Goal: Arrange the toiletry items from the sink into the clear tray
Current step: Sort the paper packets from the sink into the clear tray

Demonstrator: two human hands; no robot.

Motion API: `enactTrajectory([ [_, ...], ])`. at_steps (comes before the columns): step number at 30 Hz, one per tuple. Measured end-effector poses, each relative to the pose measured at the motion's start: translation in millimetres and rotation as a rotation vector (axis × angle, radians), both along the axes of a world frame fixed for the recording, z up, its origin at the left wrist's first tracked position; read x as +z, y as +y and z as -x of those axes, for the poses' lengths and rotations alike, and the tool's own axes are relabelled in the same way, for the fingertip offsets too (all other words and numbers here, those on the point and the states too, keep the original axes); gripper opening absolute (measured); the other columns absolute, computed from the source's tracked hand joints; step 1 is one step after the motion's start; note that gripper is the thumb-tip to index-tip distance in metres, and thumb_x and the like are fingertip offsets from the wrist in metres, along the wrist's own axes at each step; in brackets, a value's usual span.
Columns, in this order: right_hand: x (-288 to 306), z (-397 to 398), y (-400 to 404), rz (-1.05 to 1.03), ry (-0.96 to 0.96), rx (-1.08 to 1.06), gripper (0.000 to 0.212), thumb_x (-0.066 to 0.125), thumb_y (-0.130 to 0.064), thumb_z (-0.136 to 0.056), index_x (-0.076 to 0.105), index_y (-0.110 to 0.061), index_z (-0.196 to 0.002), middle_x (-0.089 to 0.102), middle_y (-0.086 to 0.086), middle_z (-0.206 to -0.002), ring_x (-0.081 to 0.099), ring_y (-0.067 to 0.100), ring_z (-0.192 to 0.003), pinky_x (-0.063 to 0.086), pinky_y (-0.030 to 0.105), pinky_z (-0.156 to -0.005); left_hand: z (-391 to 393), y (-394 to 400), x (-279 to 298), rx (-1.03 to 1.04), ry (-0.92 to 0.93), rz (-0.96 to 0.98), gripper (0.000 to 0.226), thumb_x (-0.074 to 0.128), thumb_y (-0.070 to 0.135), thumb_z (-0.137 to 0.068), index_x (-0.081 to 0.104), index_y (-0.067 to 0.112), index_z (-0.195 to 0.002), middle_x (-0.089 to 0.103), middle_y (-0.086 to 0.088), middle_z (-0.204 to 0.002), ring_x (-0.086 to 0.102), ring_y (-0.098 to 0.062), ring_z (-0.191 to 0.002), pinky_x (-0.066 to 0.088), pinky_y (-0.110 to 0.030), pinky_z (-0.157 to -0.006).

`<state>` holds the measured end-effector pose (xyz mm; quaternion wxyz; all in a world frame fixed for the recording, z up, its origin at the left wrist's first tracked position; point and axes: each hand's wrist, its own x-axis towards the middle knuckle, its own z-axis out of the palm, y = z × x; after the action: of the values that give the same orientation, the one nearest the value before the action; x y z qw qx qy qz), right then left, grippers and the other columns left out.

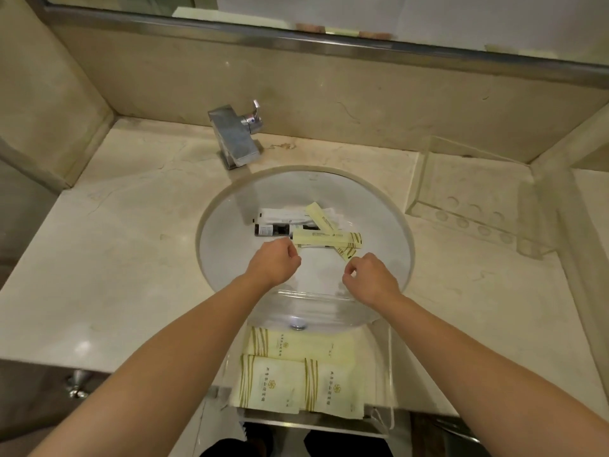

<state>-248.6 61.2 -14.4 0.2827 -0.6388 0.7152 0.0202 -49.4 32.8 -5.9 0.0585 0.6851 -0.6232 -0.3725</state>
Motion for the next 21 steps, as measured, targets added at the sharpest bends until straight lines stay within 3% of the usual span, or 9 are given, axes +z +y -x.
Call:
enactTrajectory([
  [6,-26,15,-26,-0.163,0.081,0.184,0.041,0.048,-0.031,-0.094,0.051,-0.021,-0.134,0.033,0.005,-0.147,0.032,0.025,-0.132,0.039,0.039,-0.100,31,-26,-33,0.005,-0.025,-0.267,0.027,0.052,0.021,-0.089,0.047,0.009,-0.065,0.053,-0.007,-0.069,0.051,-0.023,-0.070,0.043,-0.032,-0.070],
  [10,-45,22,-49,-0.186,0.188,0.359,0.046,0.047,-0.034,-0.093,0.047,-0.026,-0.139,0.018,0.008,-0.157,0.023,0.030,-0.138,0.032,0.041,-0.108,49,-43,-49,-0.066,-0.070,-0.388,0.040,0.050,0.028,-0.094,0.044,0.004,-0.062,0.037,-0.003,-0.061,0.037,-0.016,-0.053,0.037,-0.029,-0.060],
  [13,-63,26,-68,-0.177,0.232,0.485,0.047,0.049,-0.035,-0.091,0.047,-0.029,-0.138,0.007,0.009,-0.160,0.013,0.032,-0.142,0.026,0.042,-0.112,64,-56,-59,-0.047,-0.051,-0.431,0.035,0.048,0.023,-0.094,0.043,0.006,-0.064,0.042,-0.005,-0.064,0.041,-0.018,-0.055,0.037,-0.026,-0.054],
  [15,-71,27,-80,-0.164,0.216,0.517,0.047,0.052,-0.033,-0.090,0.047,-0.024,-0.136,0.014,0.011,-0.157,0.016,0.032,-0.141,0.028,0.041,-0.110,73,-64,-68,0.013,0.009,-0.463,0.020,0.045,0.017,-0.094,0.056,0.003,-0.084,0.056,-0.011,-0.085,0.054,-0.025,-0.072,0.050,-0.031,-0.065],
  [17,-77,25,-90,-0.136,0.135,0.459,0.040,0.056,-0.027,-0.088,0.046,-0.016,-0.126,0.033,0.010,-0.145,0.031,0.030,-0.131,0.035,0.039,-0.101,82,-69,-76,0.099,0.089,-0.496,0.025,0.043,0.012,-0.095,0.057,-0.001,-0.111,0.056,-0.015,-0.106,0.057,-0.030,-0.091,0.055,-0.036,-0.080],
  [19,-82,22,-98,-0.125,0.015,0.314,0.038,0.058,-0.023,-0.087,0.044,-0.013,-0.121,0.047,0.008,-0.130,0.041,0.028,-0.118,0.040,0.038,-0.090,91,-73,-82,0.169,0.147,-0.516,0.025,0.041,0.006,-0.094,0.056,0.000,-0.114,0.055,-0.015,-0.108,0.056,-0.030,-0.094,0.055,-0.037,-0.084],
  [21,-88,19,-105,-0.113,-0.047,0.206,0.042,0.057,-0.020,-0.087,0.042,-0.013,-0.125,0.052,0.008,-0.122,0.043,0.029,-0.116,0.042,0.038,-0.085,99,-77,-88,0.219,0.198,-0.495,0.019,0.040,0.001,-0.093,0.055,0.006,-0.103,0.055,-0.014,-0.101,0.055,-0.029,-0.090,0.054,-0.037,-0.082],
])
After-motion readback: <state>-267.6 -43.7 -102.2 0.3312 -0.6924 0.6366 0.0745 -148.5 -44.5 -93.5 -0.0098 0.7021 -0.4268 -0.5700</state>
